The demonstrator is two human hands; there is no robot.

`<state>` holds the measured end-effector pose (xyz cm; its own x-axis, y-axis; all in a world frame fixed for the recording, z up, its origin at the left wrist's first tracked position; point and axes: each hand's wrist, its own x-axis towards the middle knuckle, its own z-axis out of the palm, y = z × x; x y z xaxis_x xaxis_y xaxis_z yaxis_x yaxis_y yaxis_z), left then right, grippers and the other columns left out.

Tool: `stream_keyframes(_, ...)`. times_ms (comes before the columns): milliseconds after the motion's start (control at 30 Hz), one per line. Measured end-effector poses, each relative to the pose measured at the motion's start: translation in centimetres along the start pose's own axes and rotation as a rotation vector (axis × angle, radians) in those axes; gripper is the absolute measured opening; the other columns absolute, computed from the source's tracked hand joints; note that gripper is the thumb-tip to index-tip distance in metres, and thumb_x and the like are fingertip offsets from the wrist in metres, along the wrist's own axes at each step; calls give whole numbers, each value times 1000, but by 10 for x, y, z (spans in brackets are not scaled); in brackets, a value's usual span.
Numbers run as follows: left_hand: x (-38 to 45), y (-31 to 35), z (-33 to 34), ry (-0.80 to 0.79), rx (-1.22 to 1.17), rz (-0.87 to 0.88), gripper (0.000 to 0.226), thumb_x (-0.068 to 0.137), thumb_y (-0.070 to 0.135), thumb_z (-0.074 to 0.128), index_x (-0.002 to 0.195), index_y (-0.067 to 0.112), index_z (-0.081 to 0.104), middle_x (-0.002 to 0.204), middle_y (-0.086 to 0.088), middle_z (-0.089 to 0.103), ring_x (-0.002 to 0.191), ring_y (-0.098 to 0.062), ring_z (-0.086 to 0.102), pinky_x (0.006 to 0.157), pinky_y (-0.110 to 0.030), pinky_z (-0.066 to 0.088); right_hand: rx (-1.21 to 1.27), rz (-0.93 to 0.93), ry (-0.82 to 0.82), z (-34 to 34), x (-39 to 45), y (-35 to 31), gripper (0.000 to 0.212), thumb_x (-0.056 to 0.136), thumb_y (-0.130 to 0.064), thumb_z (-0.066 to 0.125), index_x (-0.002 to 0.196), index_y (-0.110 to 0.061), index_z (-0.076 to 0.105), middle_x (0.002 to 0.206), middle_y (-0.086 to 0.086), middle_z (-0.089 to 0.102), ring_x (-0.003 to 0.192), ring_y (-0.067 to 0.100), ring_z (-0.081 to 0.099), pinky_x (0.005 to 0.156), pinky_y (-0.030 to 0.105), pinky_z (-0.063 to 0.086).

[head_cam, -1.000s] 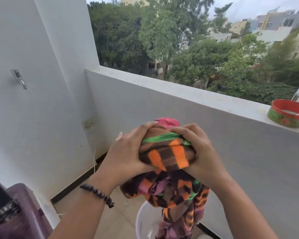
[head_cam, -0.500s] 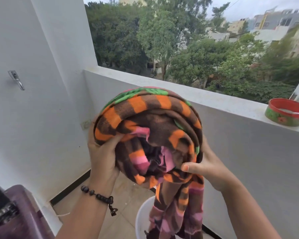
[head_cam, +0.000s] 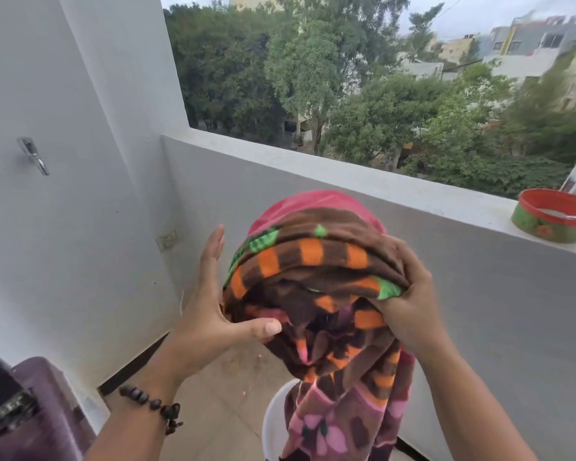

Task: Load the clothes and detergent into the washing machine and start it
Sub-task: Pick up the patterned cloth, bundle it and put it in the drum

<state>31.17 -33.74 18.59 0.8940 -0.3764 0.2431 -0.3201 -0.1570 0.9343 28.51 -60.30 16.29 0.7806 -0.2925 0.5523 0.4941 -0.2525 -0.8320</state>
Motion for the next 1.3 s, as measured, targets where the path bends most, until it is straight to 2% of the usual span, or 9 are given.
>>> stream_keyframes(167, 13, 19, 3, -109, 686, 139, 138, 42, 76, 77, 140, 63, -18, 156, 33, -9, 146, -2, -23, 117, -53, -13, -283, -232, -165, 20, -5, -14, 57, 64, -9, 83, 117, -24, 67, 108, 2, 55, 108, 20, 57, 93, 37, 48)
stream_keyframes(233, 17, 19, 4, -94, 680, 211, 123, 48, 71, 78, 146, 59, 4, 153, 24, 29, 147, -10, 22, 121, -52, 14, -333, -269, -196, 24, -6, -21, 56, 66, -11, 83, 119, -22, 68, 111, 3, 53, 111, 24, 55, 94, 39, 48)
stream_keyframes(333, 19, 11, 3, 64, 552, 355, 84, 58, 54, 82, 132, 47, 42, 119, 26, 58, 107, 3, 59, 90, -32, 52, -394, -262, -224, 22, -3, -30, 62, 68, -19, 81, 126, -25, 63, 117, 0, 51, 117, 22, 52, 97, 43, 46)
stream_keyframes(500, 20, 11, 4, 279, 192, 396, 52, 64, 43, 77, 112, 36, 57, 109, 26, 67, 101, 4, 64, 86, -13, 49, -182, -49, -424, 8, 3, -42, 102, 61, -36, 90, 145, -46, 32, 147, -13, 38, 135, 14, 44, 110, 43, 42)
stream_keyframes(633, 24, 4, -7, 436, -83, 356, 55, 61, 34, 85, 110, 38, 60, 110, 7, 69, 103, -13, 66, 93, -32, 53, -34, 141, -469, -8, 5, -31, 130, 50, -48, 92, 150, -52, 10, 144, -42, 33, 139, -4, 36, 115, 35, 36)
stream_keyframes(867, 27, -1, 15, 537, -579, 220, 65, 75, -6, 73, 132, -11, 43, 123, -22, 62, 115, -38, 61, 97, -54, 51, 264, 316, -311, 9, -3, -7, 115, 47, -35, 95, 145, -15, 38, 134, 10, 61, 122, 26, 60, 93, 36, 53)
stream_keyframes(1067, 11, -28, 18, 347, -489, 26, 107, 45, 44, 96, 134, 6, 48, 123, -9, 68, 112, -22, 66, 85, -29, 55, 317, 229, 29, 15, -1, -1, 64, 61, -2, 77, 119, -21, 58, 109, 0, 73, 101, 18, 70, 79, 29, 55)
stream_keyframes(1167, 2, -29, 8, 146, -352, -46, 121, 40, 42, 98, 142, 16, 39, 131, 2, 64, 121, -14, 61, 88, -22, 53, 232, 130, 40, 9, 2, -2, 54, 63, -2, 77, 108, -27, 62, 99, -5, 73, 93, 14, 69, 79, 28, 53)
stream_keyframes(1300, -3, -14, -8, -91, -61, -23, 135, 50, 28, 93, 147, 48, 2, 129, 52, 40, 124, 20, 42, 98, -8, 42, 7, -34, 1, 4, 3, -16, 48, 66, -11, 77, 104, -35, 60, 99, -13, 68, 91, 4, 63, 80, 17, 48)
